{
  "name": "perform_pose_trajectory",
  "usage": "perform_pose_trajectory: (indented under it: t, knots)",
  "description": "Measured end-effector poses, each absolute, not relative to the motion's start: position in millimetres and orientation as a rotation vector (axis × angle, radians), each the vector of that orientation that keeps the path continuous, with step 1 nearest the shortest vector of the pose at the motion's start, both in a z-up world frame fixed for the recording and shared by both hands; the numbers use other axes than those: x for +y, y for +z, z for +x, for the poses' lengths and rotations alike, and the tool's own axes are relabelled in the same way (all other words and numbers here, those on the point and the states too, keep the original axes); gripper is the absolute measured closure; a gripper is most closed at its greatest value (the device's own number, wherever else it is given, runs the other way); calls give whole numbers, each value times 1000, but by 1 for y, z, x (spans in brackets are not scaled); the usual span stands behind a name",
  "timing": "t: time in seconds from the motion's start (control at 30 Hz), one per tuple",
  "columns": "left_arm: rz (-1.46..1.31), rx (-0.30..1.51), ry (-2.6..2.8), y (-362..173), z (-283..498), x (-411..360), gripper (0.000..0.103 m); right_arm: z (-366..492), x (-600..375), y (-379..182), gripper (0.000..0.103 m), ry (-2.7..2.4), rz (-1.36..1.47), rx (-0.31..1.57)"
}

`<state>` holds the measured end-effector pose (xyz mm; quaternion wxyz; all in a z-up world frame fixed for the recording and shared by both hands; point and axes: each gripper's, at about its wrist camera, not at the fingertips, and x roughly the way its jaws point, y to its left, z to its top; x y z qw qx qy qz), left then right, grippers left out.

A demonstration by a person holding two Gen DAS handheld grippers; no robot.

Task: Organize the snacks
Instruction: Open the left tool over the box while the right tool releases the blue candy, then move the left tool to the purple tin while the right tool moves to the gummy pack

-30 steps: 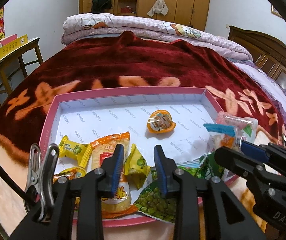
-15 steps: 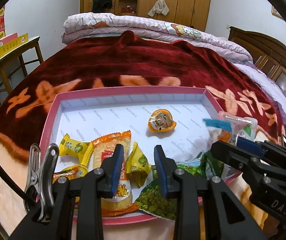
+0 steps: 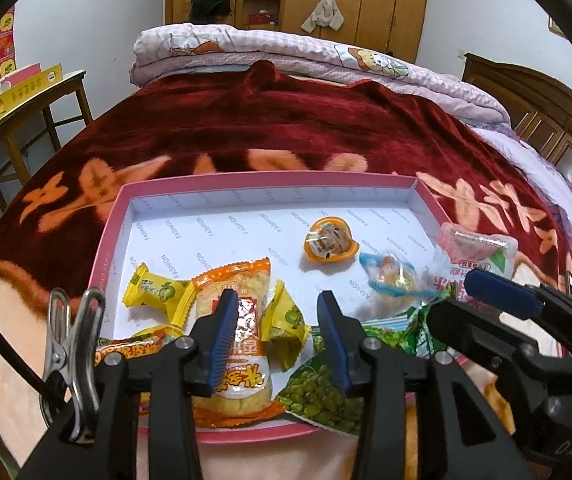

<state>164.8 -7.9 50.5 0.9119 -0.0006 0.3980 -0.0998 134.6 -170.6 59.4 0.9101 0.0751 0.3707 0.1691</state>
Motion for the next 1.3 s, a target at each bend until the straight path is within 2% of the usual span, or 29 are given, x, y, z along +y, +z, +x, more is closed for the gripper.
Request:
perform_pose_trajectory:
  t: [0.17, 0.4, 1.3]
  knots:
    - [-9, 816, -211, 55, 160, -7, 59, 131, -170, 60, 39, 357, 155, 757]
    - [-13, 803, -216, 64, 151, -8, 51, 125, -171, 62, 38, 359, 160, 750]
    - [34, 783, -183, 82, 83, 8, 51, 69, -173, 68, 37, 382, 143, 784]
